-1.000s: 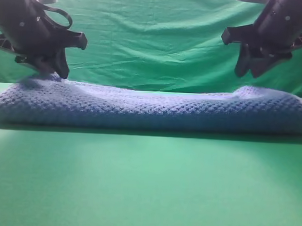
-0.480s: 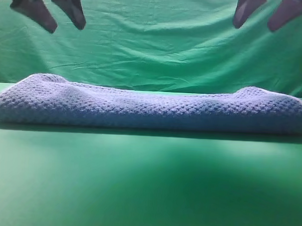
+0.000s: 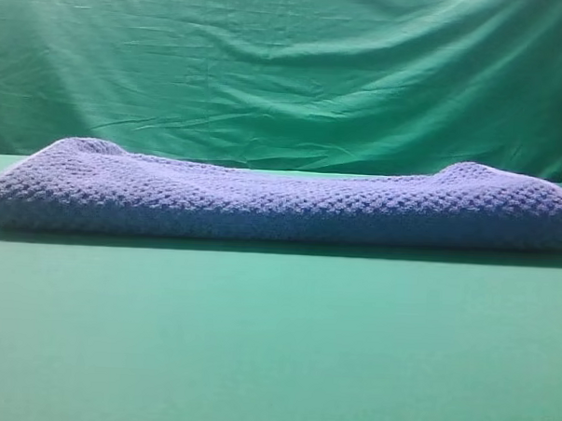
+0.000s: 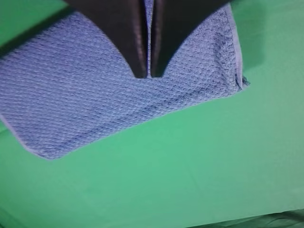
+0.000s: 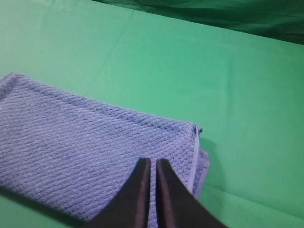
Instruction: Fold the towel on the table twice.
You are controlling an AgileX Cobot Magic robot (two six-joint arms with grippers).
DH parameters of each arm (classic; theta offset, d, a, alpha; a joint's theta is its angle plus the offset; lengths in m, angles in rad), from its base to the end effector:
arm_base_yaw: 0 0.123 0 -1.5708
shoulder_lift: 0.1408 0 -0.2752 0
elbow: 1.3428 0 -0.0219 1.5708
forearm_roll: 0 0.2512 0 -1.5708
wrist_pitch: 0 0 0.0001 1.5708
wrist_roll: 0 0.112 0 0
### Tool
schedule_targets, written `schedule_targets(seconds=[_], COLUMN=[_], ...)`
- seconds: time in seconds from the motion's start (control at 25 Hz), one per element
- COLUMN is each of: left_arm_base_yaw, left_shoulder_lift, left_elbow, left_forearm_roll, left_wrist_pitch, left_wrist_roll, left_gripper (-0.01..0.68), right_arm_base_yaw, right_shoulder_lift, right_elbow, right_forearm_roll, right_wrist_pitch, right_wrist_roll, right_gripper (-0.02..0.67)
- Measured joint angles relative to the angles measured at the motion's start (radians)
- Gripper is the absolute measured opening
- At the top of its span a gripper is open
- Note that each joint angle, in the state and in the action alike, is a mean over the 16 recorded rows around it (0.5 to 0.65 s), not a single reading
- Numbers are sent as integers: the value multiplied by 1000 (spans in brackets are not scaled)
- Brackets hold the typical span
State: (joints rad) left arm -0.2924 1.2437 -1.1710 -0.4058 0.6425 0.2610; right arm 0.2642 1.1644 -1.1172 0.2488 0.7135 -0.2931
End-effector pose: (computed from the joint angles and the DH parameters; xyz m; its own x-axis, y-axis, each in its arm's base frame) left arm 0.2704 -0.1091 0.3585 -0.5627 0.0981 -0.8208 0.4301 0.8827 -0.1893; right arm 0.2514 0.0867 0.3528 -0.5479 -0.2537 -0.7971 -0.4397 0.8980 0.0164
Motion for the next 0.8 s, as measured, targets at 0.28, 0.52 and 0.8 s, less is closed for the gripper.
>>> schedule_targets(seconds=[0.28, 0.52, 0.8], left_arm_base_yaw=[0, 0, 0], left_shoulder_lift=[-265, -519, -790], left_elbow=[84, 220, 400], left_forearm_roll=[17, 36, 49], left_wrist_pitch=[97, 128, 127], left_wrist_roll=[-57, -87, -101], left_gripper=[0, 0, 0], right_arm_base_yaw=[0, 0, 0], right_shoulder_lift=[-235, -433, -651], right_elbow=[45, 146, 305], right_forearm_roll=[-9, -13, -12], right_wrist_pitch=[109, 133, 116], right_wrist_roll=[40, 49, 42], right_gripper=[0, 0, 0])
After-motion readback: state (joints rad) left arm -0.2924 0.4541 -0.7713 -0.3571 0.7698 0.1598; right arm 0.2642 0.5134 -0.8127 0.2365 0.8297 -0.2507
